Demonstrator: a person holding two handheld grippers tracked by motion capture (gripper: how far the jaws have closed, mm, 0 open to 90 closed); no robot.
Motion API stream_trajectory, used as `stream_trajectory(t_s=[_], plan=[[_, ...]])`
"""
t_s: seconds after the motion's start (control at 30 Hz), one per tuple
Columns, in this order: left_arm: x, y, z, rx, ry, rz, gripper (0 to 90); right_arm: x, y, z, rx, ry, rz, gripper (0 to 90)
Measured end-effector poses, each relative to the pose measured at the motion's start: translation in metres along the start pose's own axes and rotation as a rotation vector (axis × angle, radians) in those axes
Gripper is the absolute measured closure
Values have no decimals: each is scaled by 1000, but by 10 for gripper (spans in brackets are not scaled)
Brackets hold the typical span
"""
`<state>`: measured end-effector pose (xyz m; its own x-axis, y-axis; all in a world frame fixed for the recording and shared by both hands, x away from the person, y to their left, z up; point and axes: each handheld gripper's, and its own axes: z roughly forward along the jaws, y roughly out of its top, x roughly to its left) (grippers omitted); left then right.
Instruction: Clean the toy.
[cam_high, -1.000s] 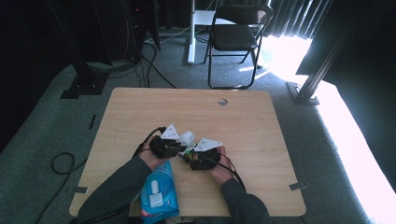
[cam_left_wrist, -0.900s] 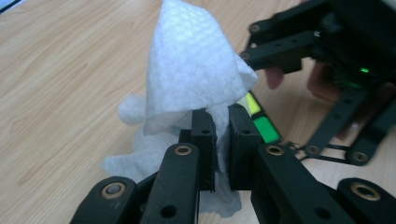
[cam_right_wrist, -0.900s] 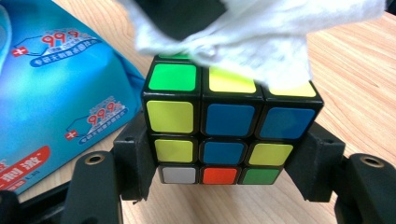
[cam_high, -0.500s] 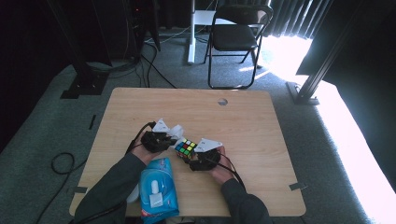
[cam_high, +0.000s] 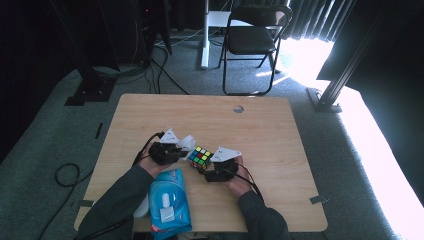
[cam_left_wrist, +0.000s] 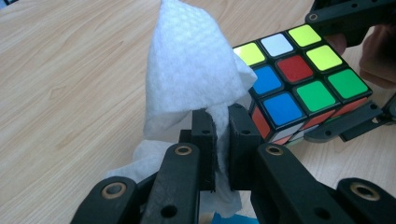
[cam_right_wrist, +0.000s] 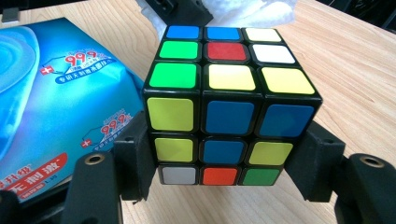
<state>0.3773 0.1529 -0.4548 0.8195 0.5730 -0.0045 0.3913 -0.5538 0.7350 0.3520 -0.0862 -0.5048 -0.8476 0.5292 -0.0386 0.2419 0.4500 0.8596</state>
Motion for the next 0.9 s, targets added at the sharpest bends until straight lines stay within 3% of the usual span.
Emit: stream_trajectory(t_s=[0.53,0.9], plan=[[-7,-4,9,41,-56,68,839,-3,6,-9,-35,3,4,341],[-13,-7,18,90,-56,106,839,-6,6,-13,-50,-12,13,341]])
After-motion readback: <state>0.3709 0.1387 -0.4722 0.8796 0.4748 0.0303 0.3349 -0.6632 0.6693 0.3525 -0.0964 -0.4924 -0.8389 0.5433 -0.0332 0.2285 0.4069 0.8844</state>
